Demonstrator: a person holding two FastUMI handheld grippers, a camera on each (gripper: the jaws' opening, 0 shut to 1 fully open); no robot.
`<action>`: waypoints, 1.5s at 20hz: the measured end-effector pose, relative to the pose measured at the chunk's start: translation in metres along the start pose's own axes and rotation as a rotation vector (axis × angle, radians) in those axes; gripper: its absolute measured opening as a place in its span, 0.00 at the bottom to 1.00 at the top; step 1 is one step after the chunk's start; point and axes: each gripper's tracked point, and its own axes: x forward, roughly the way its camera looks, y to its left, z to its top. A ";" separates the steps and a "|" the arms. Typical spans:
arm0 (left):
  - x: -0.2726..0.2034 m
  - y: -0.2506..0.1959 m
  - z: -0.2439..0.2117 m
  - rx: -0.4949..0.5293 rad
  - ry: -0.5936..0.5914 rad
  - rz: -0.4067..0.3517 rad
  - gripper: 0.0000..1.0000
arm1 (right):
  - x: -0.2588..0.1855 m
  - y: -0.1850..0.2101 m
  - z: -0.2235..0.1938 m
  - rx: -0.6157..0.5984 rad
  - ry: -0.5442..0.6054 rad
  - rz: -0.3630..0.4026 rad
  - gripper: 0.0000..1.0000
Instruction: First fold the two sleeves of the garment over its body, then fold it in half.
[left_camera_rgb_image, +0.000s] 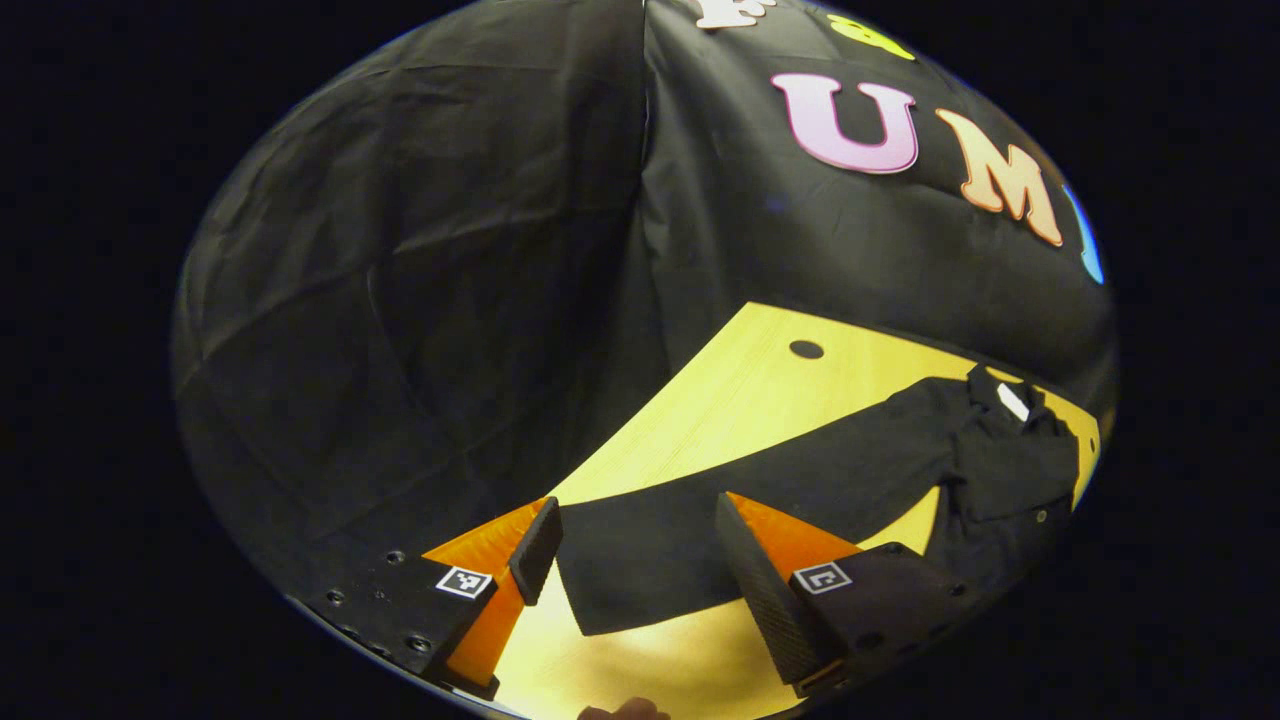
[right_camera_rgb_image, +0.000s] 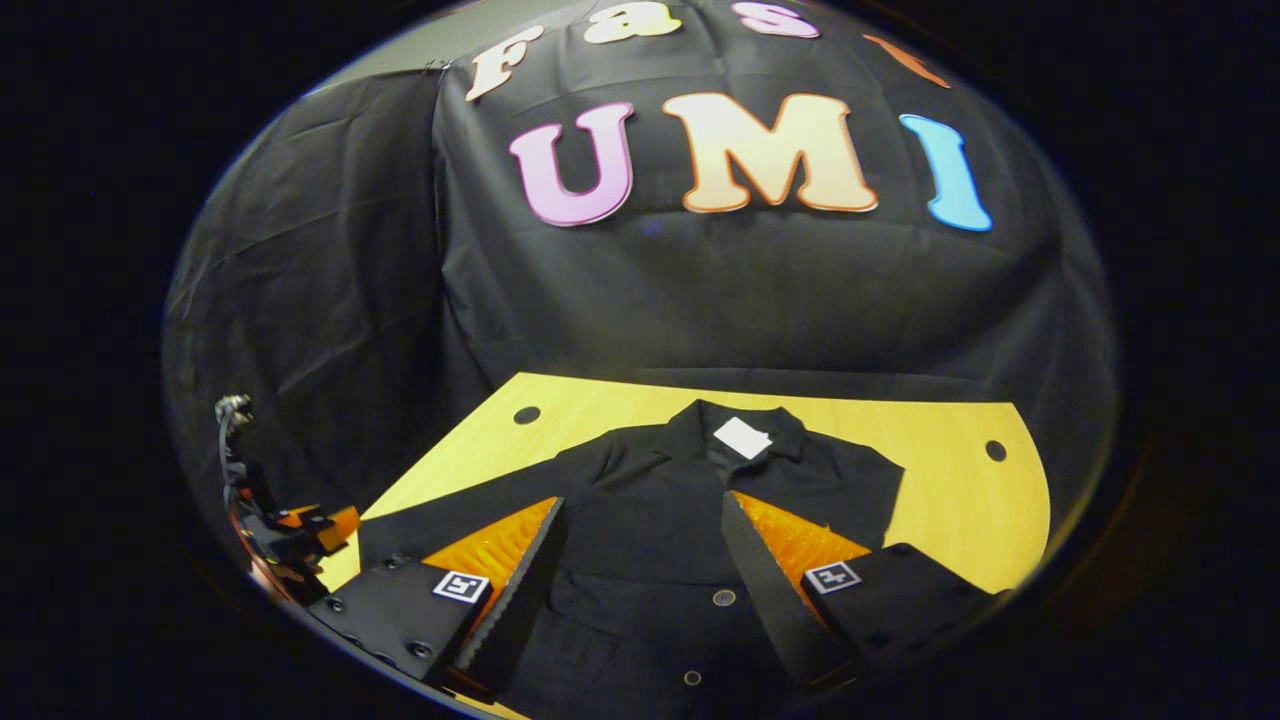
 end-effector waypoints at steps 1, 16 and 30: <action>0.009 0.006 -0.010 0.001 0.033 0.009 0.93 | -0.011 -0.007 0.005 0.014 -0.025 -0.020 0.98; 0.061 0.025 -0.046 -0.094 0.319 -0.024 0.82 | -0.097 -0.058 -0.007 0.052 -0.089 -0.175 0.98; 0.048 -0.032 -0.002 -0.079 0.281 -0.190 0.00 | -0.133 -0.127 -0.025 0.143 -0.116 -0.280 0.98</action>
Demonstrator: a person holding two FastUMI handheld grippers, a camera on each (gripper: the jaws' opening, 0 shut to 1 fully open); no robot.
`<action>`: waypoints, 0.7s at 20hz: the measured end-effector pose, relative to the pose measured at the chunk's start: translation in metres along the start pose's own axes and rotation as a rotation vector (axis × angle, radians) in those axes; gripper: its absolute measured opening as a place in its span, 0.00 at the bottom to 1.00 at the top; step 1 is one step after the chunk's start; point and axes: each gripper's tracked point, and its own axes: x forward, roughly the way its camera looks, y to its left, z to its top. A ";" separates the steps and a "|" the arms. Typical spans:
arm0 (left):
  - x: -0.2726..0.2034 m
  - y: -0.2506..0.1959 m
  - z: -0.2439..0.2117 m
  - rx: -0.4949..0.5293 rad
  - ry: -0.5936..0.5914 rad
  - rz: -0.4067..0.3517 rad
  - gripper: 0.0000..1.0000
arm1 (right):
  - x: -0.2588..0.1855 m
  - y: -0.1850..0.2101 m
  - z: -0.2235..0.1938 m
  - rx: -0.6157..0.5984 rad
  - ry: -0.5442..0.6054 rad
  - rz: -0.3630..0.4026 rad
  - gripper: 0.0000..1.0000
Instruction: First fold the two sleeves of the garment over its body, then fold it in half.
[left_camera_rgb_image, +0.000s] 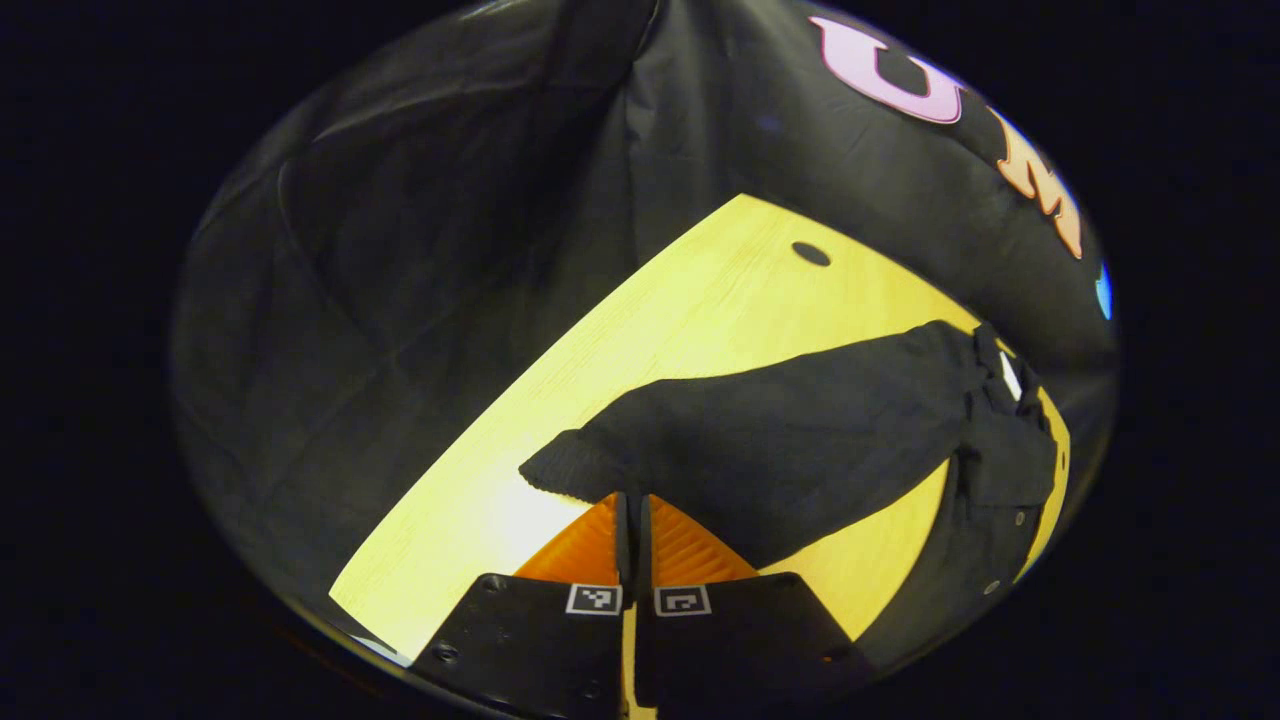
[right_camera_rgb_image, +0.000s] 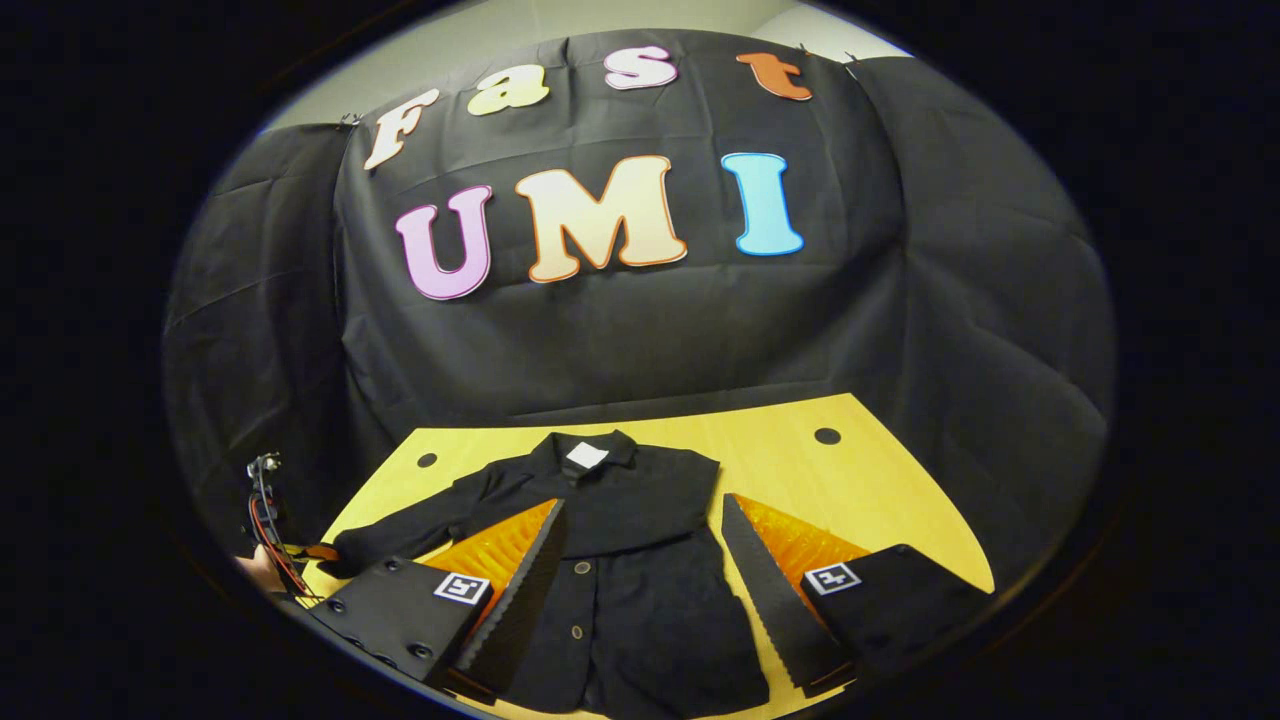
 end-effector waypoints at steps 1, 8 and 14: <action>-0.005 -0.025 0.009 0.020 -0.024 -0.028 0.00 | -0.001 -0.007 -0.002 0.004 0.001 -0.009 0.98; -0.054 -0.214 0.052 0.146 -0.127 -0.319 0.00 | -0.013 -0.062 -0.005 0.034 -0.004 -0.069 0.98; -0.096 -0.379 0.024 0.261 -0.117 -0.564 0.00 | -0.025 -0.122 -0.007 0.078 -0.012 -0.135 0.98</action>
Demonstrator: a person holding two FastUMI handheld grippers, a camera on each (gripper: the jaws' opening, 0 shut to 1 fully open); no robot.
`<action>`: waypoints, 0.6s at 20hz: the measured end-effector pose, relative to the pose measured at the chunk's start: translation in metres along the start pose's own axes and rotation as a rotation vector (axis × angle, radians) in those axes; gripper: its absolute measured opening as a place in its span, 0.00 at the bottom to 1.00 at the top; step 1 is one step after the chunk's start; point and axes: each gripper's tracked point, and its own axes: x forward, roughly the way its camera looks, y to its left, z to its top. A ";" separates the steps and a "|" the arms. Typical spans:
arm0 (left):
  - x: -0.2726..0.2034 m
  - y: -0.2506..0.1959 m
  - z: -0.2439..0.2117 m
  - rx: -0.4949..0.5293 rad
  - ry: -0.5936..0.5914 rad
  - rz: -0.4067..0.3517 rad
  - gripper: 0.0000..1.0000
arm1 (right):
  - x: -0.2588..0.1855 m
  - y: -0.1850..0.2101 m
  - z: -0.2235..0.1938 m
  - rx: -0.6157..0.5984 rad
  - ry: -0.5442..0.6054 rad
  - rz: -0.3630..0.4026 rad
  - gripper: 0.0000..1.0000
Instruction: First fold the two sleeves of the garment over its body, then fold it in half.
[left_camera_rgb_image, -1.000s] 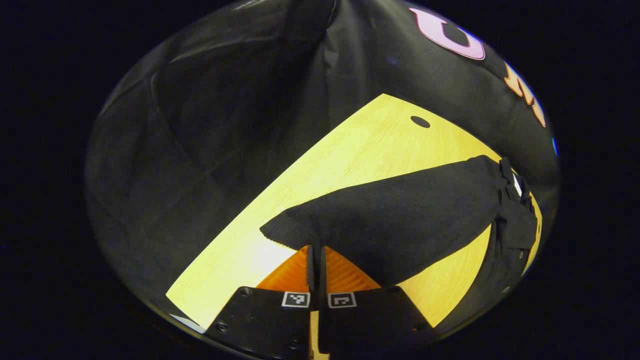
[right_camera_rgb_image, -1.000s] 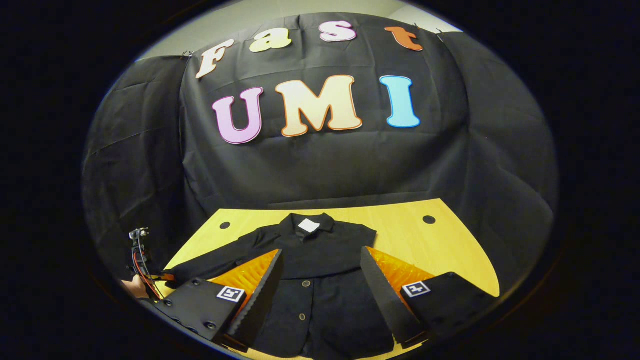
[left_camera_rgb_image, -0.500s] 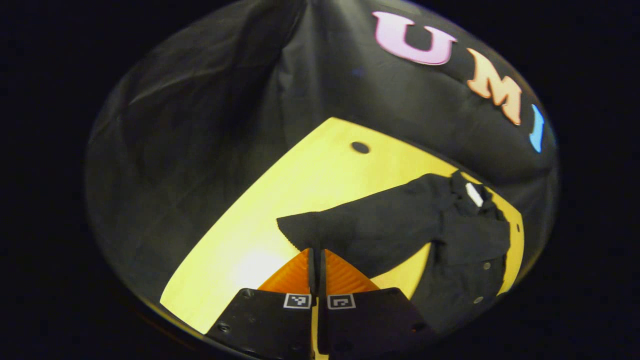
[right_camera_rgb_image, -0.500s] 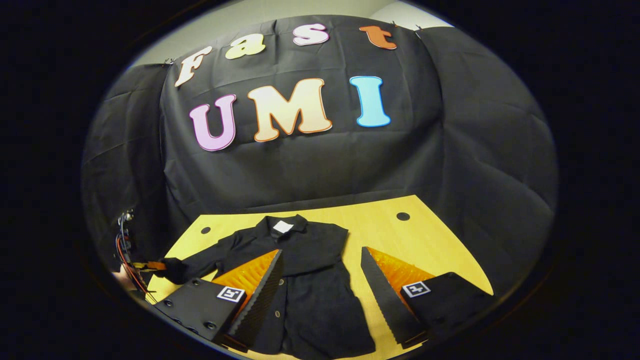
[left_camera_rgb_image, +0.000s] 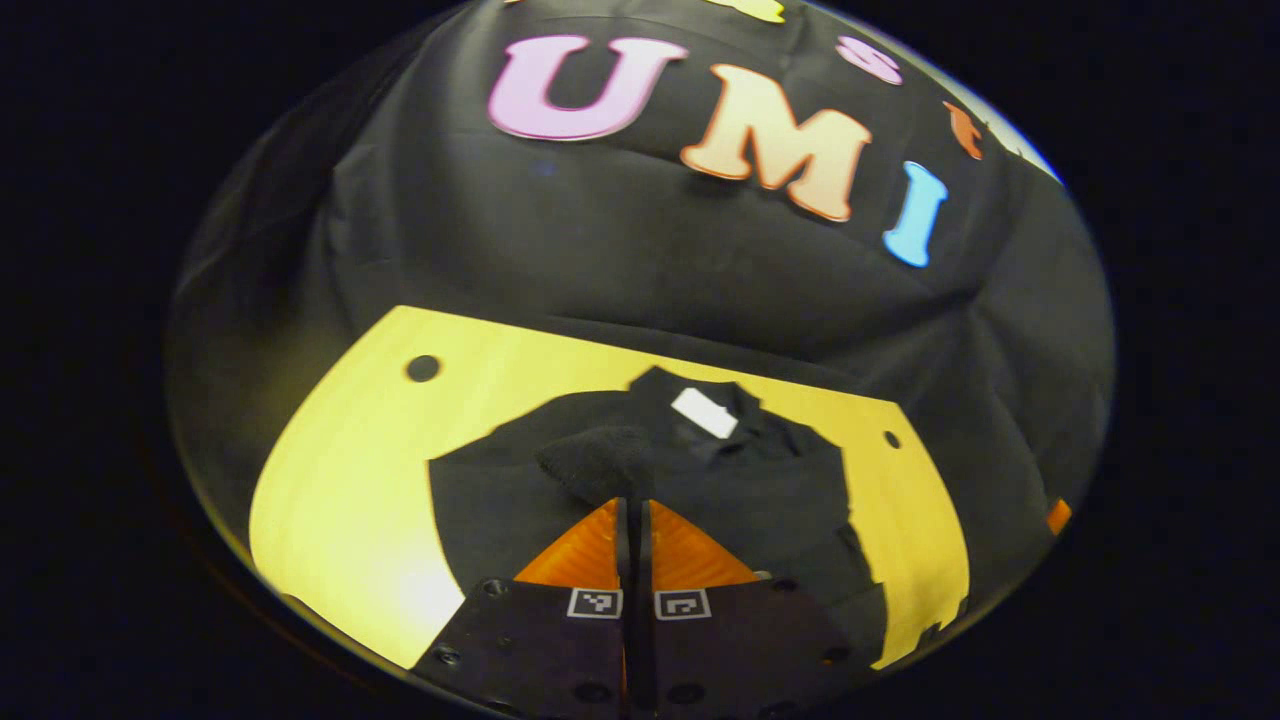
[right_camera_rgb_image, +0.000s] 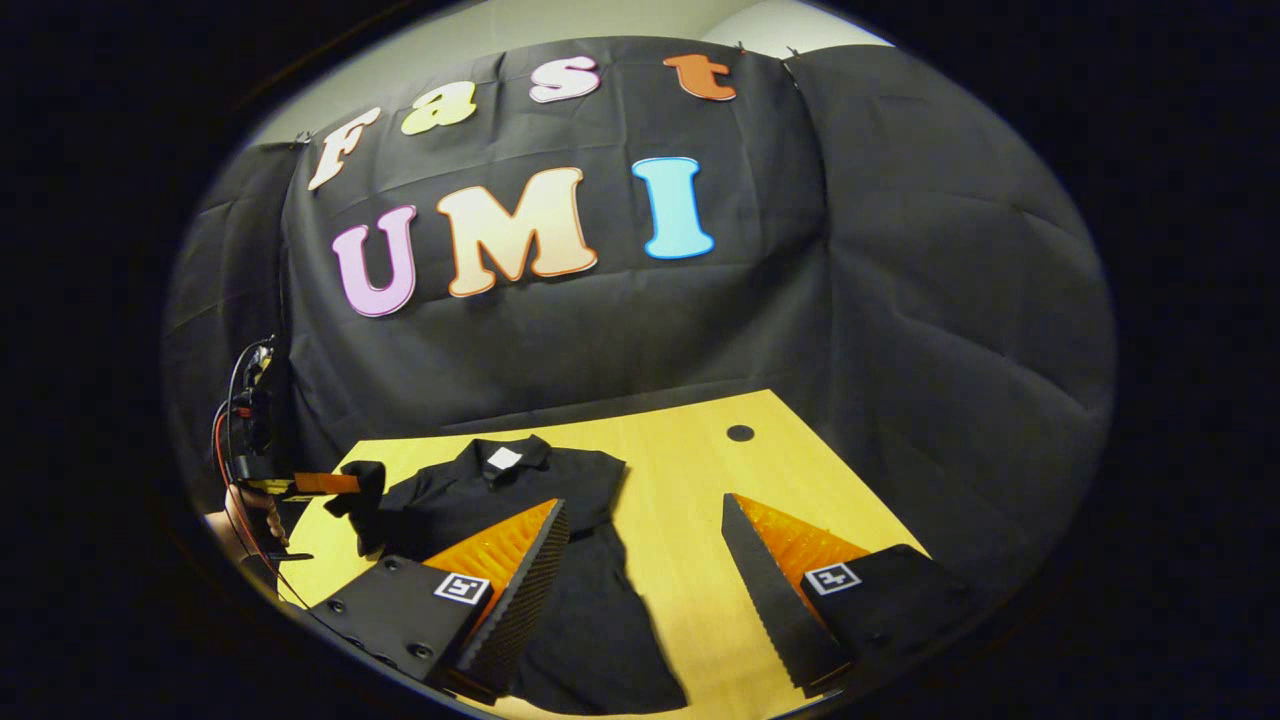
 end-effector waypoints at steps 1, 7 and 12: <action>0.007 -0.025 -0.001 0.006 0.008 -0.037 0.00 | -0.001 -0.010 -0.001 0.008 0.001 -0.011 0.98; 0.056 -0.155 -0.016 -0.014 0.050 -0.199 0.00 | -0.004 -0.061 -0.012 0.035 0.017 -0.059 0.98; 0.075 -0.205 -0.025 -0.007 0.055 -0.254 0.65 | -0.001 -0.070 -0.027 0.038 0.056 -0.070 0.98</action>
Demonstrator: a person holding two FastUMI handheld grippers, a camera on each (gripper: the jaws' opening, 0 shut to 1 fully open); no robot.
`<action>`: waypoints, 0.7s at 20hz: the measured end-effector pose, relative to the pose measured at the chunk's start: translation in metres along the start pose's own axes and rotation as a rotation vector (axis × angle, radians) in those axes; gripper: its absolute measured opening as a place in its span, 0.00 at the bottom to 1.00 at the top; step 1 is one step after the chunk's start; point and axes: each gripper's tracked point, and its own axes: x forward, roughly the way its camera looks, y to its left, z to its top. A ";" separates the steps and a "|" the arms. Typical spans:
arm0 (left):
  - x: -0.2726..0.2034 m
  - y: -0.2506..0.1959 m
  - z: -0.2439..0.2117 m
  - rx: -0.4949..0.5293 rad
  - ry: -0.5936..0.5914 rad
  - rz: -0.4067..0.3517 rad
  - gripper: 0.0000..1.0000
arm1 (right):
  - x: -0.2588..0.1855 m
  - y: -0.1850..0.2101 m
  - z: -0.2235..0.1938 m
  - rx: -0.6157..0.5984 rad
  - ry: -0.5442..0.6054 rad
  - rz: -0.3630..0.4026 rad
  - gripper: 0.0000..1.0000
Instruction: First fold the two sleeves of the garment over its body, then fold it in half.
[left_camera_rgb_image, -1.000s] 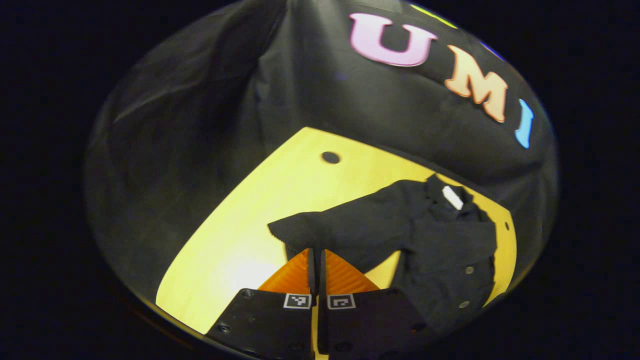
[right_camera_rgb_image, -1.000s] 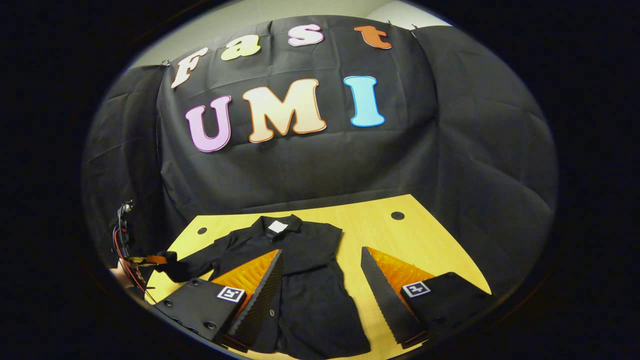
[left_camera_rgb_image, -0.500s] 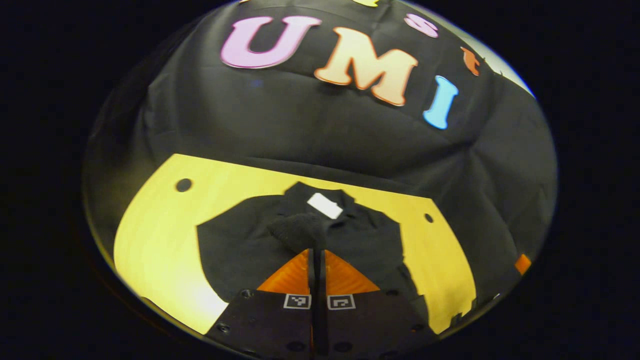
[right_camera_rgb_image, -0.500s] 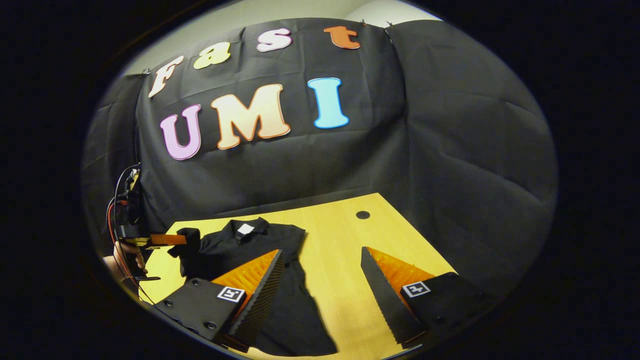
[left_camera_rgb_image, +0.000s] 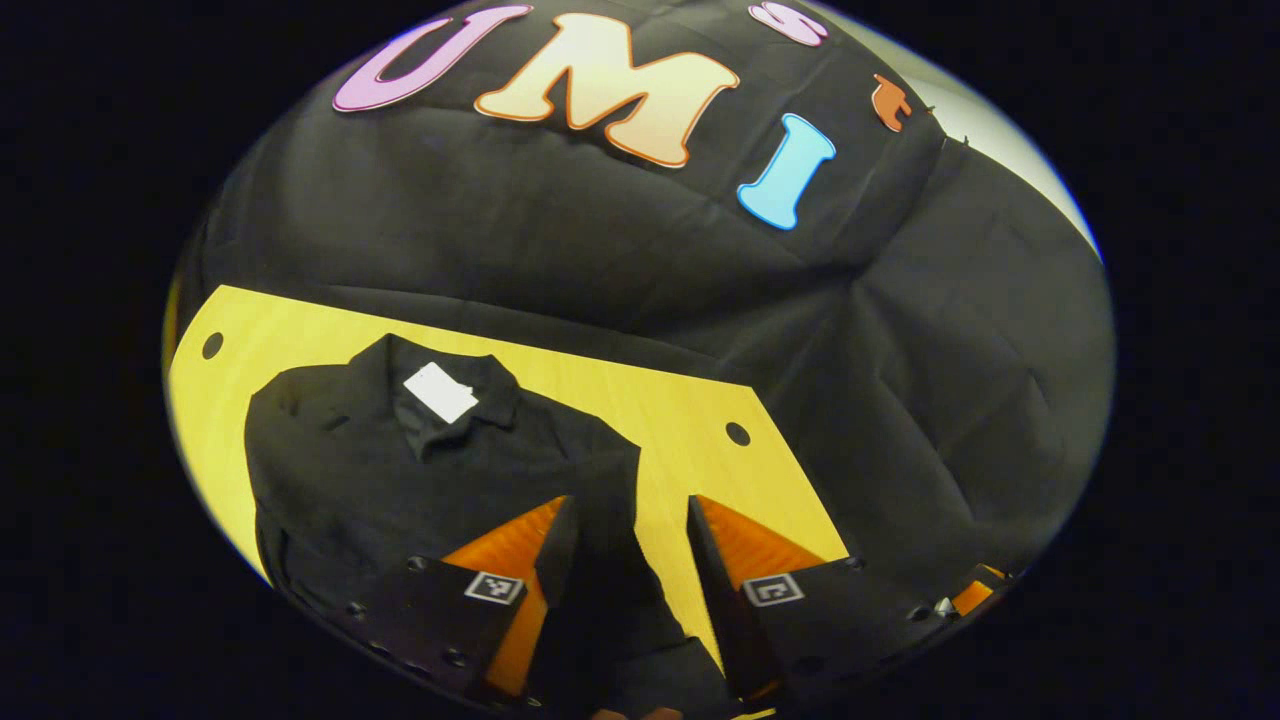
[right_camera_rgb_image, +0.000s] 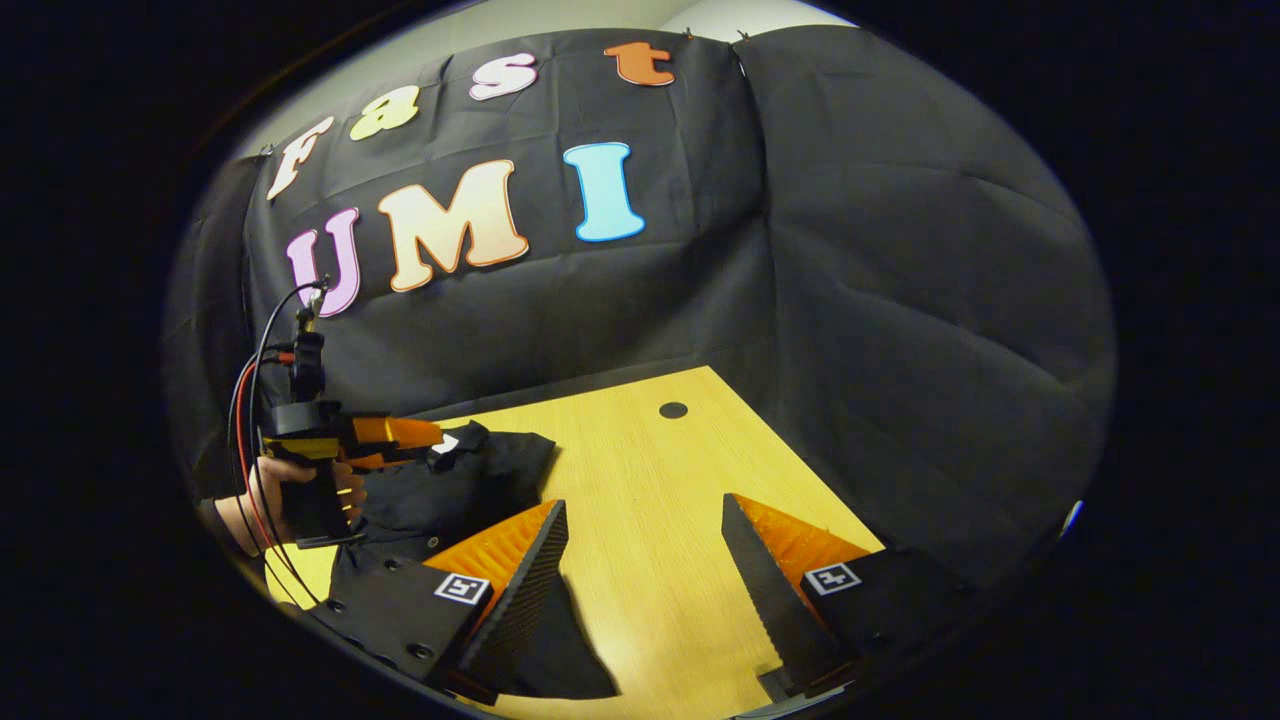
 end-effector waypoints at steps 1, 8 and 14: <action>0.000 0.002 -0.004 0.020 0.005 0.017 0.75 | 0.003 0.002 -0.003 -0.002 0.011 0.003 0.98; -0.061 0.051 -0.033 0.217 0.039 0.097 0.97 | 0.022 0.021 -0.061 -0.035 0.130 0.053 0.98; -0.147 0.116 -0.093 0.232 0.112 0.207 0.96 | 0.026 0.047 -0.120 -0.071 0.291 0.115 0.94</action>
